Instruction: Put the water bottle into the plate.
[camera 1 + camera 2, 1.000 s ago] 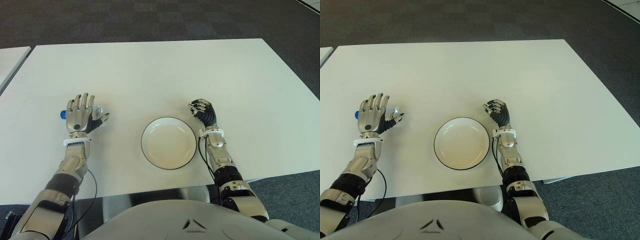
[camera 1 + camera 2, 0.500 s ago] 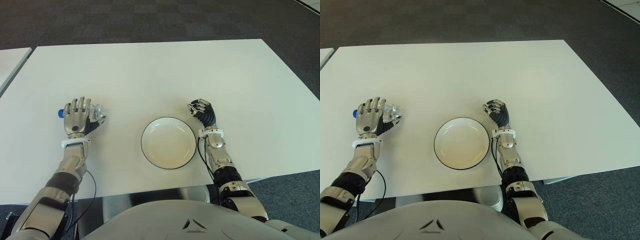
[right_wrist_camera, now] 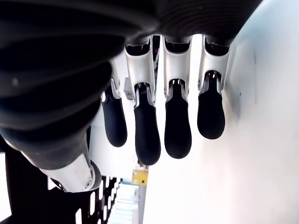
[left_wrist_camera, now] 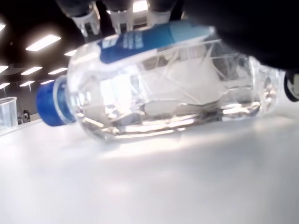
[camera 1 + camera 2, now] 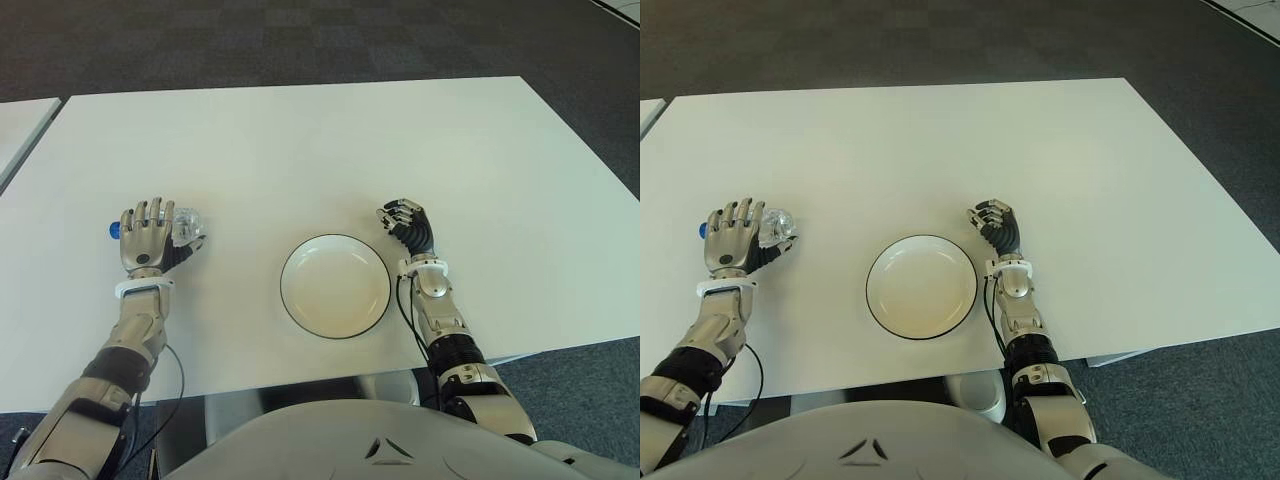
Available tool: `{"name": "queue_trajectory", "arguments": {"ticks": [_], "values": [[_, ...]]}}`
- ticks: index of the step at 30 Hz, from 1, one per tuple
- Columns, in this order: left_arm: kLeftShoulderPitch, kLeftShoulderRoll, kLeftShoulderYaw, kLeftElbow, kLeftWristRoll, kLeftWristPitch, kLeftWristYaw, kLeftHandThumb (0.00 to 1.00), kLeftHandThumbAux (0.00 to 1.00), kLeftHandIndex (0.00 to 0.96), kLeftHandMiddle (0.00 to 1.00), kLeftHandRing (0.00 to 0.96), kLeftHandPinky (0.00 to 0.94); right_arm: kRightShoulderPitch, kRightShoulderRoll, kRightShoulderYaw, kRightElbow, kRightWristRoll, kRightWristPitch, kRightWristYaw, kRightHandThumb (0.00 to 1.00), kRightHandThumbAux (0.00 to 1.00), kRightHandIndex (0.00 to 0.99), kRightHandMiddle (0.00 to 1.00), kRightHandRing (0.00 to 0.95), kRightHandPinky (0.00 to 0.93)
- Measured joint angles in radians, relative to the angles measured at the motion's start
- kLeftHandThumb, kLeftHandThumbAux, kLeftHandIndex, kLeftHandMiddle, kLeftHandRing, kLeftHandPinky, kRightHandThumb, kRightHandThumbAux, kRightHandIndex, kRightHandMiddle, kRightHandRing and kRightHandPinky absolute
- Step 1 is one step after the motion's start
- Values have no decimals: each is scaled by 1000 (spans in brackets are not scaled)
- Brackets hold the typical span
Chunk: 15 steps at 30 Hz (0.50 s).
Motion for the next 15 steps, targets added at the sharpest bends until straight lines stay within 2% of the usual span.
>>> {"name": "queue_trajectory", "arguments": {"ticks": [10,15], "values": [[-2,25,-6,0,-5,33,-57,624,180,0,0,0,0,0,1,-2,-5,0,11,0,706,729,433,601,621,642],[-5,40,-6,4,-13,36,-76,667,207,0,0,0,0,0,1,-2,-6,-1,17,-2,706,729,433,599,617,637]]}}
